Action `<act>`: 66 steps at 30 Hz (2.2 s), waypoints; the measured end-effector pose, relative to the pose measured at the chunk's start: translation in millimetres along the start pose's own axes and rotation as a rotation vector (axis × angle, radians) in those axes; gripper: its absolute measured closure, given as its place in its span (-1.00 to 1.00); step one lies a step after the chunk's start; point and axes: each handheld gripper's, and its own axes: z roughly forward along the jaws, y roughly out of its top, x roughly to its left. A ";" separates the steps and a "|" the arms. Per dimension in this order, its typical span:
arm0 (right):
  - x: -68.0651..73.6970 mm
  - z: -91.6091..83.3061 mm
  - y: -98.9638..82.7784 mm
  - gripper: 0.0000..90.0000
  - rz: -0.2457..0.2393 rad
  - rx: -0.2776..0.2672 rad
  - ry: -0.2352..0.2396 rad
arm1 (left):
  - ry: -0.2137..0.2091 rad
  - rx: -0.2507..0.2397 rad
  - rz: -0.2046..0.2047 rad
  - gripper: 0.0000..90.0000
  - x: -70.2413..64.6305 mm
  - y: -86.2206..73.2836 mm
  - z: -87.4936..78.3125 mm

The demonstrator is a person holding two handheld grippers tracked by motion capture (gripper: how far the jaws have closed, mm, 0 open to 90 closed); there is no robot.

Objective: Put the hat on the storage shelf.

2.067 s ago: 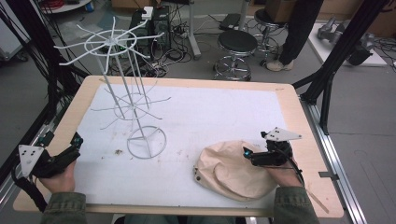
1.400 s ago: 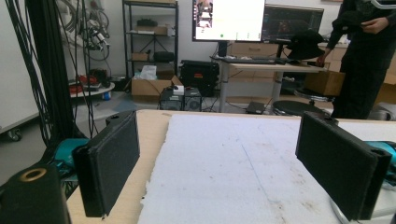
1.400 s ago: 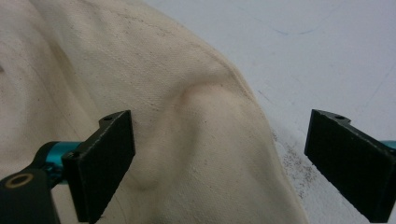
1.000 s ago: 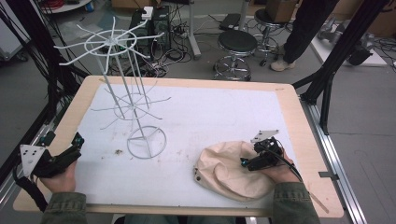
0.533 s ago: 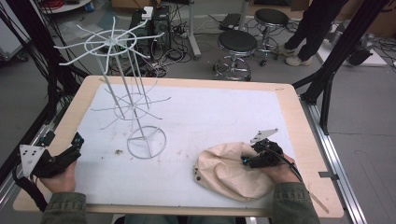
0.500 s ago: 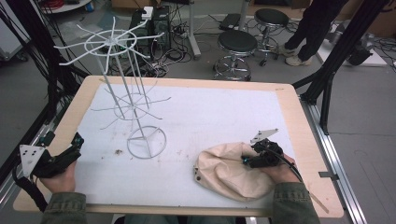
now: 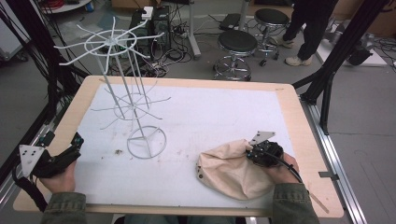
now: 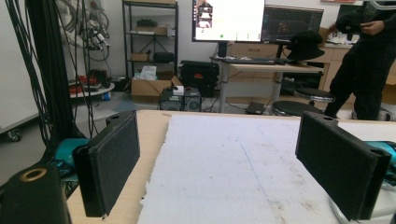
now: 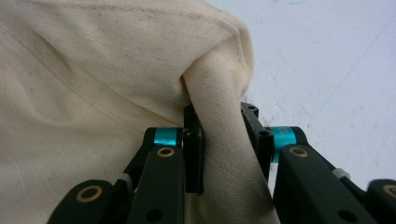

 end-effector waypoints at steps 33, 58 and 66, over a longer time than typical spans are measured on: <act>-16.6 -9.8 -6.5 0.69 0.219 -0.118 0.050 | -0.005 0.002 0.002 -0.69 -0.6 -0.1 0.3; -12.0 -51.9 7.8 0.68 0.396 -0.460 0.060 | -0.022 0.003 -0.003 -0.69 -4.7 -0.7 0.7; -6.2 -70.7 20.8 0.68 0.441 -0.614 0.040 | -0.028 0.004 -0.007 -0.69 -5.9 -0.6 -0.5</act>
